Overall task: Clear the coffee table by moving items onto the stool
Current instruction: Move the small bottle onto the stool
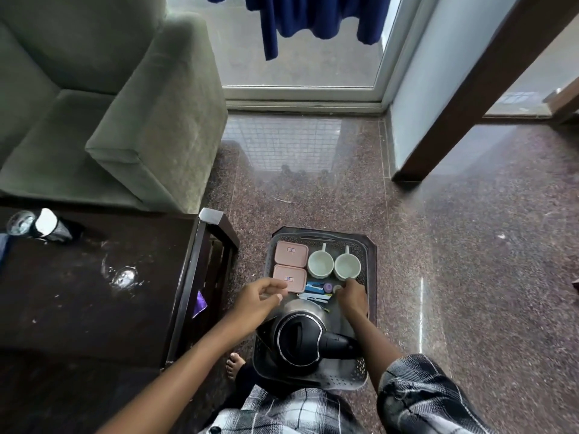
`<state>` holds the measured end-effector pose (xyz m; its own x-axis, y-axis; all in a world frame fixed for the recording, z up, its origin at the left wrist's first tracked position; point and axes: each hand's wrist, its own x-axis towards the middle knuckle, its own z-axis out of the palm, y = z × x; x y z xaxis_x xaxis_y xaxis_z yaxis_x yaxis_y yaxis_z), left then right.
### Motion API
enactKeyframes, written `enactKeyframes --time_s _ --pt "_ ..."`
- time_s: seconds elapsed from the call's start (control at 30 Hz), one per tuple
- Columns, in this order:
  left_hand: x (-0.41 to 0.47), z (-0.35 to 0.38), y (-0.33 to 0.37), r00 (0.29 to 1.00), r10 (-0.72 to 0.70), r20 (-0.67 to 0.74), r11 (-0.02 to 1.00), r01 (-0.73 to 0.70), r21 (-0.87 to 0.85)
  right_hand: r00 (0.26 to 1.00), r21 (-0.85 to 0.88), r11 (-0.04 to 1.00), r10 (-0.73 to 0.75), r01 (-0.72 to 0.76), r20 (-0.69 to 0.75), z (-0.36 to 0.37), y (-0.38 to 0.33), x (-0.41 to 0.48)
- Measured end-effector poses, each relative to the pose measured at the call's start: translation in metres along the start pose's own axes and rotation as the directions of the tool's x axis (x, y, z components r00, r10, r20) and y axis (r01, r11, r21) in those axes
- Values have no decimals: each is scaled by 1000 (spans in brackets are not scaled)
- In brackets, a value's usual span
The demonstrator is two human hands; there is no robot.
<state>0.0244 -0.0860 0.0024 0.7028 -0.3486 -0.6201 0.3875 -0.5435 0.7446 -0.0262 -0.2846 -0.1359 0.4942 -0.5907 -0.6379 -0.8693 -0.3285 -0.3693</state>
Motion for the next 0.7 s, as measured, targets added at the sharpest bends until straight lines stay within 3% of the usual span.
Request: enactKeyframes --time_s 0.17,0.5,0.7 --pt "-2 -6 -7 998 -46 -36 998 44 -51 999 2 1000 20 -20 -49 5 3 0" --pt "-7 -1 -6 998 -57 -23 997 55 -60 999 183 983 35 -33 -8 6 10 6" --pt "-10 2 -1 999 -53 -15 996 51 -74 991 439 893 129 -97 -43 -5 11 -6"
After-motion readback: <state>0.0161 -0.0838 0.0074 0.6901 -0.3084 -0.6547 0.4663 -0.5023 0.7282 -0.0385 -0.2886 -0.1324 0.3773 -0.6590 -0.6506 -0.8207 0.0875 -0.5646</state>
